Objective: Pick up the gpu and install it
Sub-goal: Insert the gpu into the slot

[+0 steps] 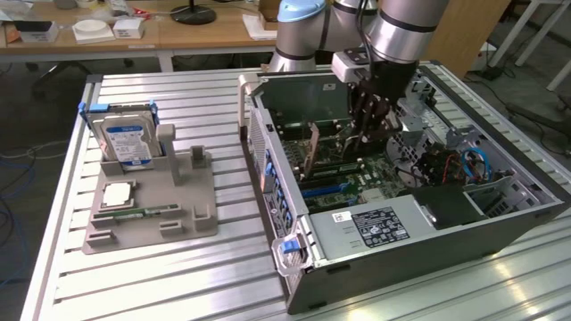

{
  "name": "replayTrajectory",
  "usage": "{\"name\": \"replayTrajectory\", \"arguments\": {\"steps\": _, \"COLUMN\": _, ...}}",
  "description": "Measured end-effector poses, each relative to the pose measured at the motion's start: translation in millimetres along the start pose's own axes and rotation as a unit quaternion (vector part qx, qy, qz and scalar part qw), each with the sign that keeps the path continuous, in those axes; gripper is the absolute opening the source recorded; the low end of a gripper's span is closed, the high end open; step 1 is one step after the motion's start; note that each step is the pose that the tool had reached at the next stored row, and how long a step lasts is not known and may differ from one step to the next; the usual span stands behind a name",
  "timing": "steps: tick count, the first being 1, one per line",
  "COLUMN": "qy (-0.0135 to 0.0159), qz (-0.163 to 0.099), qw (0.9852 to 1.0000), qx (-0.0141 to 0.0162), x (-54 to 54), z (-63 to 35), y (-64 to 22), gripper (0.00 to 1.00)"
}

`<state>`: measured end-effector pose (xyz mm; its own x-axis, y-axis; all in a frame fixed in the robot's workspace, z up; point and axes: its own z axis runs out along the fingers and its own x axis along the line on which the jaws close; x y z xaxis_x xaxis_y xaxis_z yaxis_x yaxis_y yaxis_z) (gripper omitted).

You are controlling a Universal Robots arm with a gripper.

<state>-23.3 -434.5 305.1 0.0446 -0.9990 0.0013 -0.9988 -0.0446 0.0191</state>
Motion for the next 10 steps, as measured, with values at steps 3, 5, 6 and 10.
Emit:
{"name": "replayTrajectory", "arguments": {"steps": 3, "qy": 0.0, "qz": 0.012, "qw": 0.9999, "qx": 0.0036, "x": 0.8, "z": 3.1, "y": -0.1, "gripper": 0.27}}
{"name": "replayTrajectory", "arguments": {"steps": 5, "qy": 0.0003, "qz": 0.017, "qw": 0.9998, "qx": 0.0051, "x": 2.0, "z": 5.0, "y": -0.1, "gripper": 0.27}}
{"name": "replayTrajectory", "arguments": {"steps": 6, "qy": 0.0009, "qz": 0.018, "qw": 0.9998, "qx": 0.0053, "x": 2.5, "z": 5.8, "y": 0.1, "gripper": 0.27}}
{"name": "replayTrajectory", "arguments": {"steps": 10, "qy": 0.002, "qz": 0.026, "qw": 0.9997, "qx": 0.0057, "x": 4.4, "z": 7.6, "y": 0.4, "gripper": 0.27}}
